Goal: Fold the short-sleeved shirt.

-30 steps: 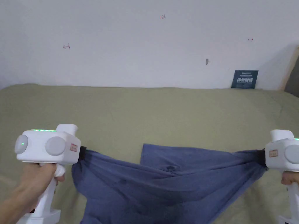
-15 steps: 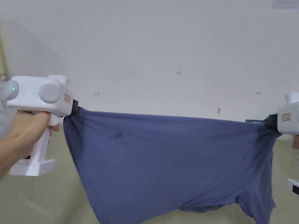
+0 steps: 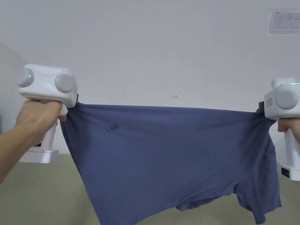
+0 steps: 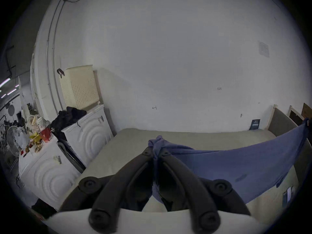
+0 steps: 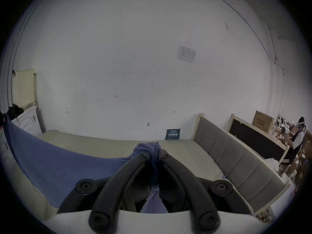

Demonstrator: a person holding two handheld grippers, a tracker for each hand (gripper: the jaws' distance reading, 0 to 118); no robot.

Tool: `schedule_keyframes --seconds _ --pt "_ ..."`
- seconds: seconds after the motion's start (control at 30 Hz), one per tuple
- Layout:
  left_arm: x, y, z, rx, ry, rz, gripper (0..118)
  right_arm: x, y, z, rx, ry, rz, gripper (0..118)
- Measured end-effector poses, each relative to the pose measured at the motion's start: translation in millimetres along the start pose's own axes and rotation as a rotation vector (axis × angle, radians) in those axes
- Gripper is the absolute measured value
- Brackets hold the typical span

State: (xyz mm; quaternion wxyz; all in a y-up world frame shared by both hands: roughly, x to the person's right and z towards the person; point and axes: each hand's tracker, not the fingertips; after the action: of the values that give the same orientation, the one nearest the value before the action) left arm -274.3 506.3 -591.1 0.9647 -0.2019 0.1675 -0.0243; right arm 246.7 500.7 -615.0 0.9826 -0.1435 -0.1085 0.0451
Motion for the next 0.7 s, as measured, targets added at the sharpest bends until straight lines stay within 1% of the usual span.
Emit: schedule_keyframes --seconds 0.07,0.2,0.23,0.3,0.37,0.4,0.47,0.5,0.57,0.63,0.7 --pt "10 -7 -24 -0.002 0.014 -0.003 4 -10 -8 -26 -0.019 -0.015 0.009 8" --pt "27 -30 -73 -0.027 0.037 -0.026 4 -30 -38 -77 -0.061 -0.015 0.001 8" --pt "32 -39 -86 -0.043 0.049 -0.041 4 -34 -49 -88 -0.073 -0.008 -0.010 8" --pt "39 -57 -112 -0.060 0.058 -0.055 4 -44 -73 -111 -0.108 -0.004 -0.007 8" --pt "45 -79 -136 -0.096 0.059 -0.054 4 -53 -101 -132 -0.163 -0.011 0.000 8" --pt "48 -96 -146 -0.106 0.051 -0.050 4 -58 -119 -142 -0.180 -0.007 -0.009 8" --pt "57 -124 -163 -0.133 0.060 -0.100 4 -65 -150 -154 -0.202 -0.008 -0.011 8" --pt "62 -139 -172 -0.159 0.072 -0.140 4 -69 -167 -159 -0.225 -0.016 0.010 8" --pt "64 -166 -178 -0.177 0.056 -0.138 4 -75 -196 -163 -0.237 -0.033 0.033 8" --pt "65 -188 -181 -0.192 0.045 -0.130 4 -75 -217 -160 -0.252 -0.038 0.020 8" --pt "63 -202 -174 -0.202 0.031 -0.140 4 -72 -236 -154 -0.276 -0.029 0.028 8"
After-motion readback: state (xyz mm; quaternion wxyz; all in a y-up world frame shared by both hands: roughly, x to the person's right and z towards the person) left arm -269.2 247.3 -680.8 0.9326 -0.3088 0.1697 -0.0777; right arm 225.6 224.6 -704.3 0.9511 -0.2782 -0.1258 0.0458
